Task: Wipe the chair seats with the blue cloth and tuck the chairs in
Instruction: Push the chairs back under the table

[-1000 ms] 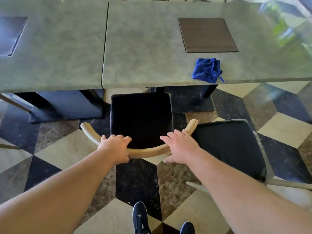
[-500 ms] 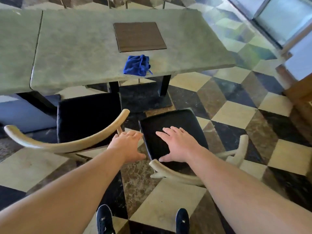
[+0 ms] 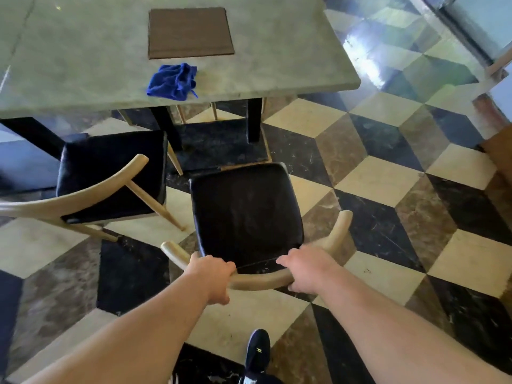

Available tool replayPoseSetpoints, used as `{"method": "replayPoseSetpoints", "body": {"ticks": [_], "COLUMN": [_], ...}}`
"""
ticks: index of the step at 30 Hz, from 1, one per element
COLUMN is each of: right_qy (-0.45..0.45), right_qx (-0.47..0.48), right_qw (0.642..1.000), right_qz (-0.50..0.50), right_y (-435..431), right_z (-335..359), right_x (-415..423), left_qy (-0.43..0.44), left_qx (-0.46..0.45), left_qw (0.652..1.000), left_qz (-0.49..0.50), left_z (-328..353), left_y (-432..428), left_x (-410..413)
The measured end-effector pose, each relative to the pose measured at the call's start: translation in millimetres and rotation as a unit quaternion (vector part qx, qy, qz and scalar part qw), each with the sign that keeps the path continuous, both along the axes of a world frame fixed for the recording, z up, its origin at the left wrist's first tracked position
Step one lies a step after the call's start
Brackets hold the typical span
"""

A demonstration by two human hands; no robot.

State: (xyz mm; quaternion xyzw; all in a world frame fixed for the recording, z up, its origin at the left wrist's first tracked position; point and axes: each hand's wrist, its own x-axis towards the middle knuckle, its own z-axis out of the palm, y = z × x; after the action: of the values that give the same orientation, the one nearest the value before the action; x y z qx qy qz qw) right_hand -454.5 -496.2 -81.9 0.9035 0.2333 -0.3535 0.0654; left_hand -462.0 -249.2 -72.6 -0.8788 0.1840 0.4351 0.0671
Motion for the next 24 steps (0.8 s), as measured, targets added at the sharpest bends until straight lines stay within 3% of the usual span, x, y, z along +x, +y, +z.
{"method": "replayPoseSetpoints", "body": {"ticks": [13,24], "right_qy": [-0.059,-0.099], "right_qx": [0.086,0.061], "right_qw": [0.995,0.993], "right_qz": [0.006,-0.024], "right_y": [39.5,74.7], "right_z": [-13.2,-26.2], "right_x": [71.5,186.0], "left_qy": [-0.104,-0.141], "left_qx": [0.029,0.021], "left_qw": [0.994,0.989], "left_qz": [0.001,-0.025], "left_z": [-5.7,-4.9], "left_y": [52.8,93.6], "left_x": [77.7,203.8]}}
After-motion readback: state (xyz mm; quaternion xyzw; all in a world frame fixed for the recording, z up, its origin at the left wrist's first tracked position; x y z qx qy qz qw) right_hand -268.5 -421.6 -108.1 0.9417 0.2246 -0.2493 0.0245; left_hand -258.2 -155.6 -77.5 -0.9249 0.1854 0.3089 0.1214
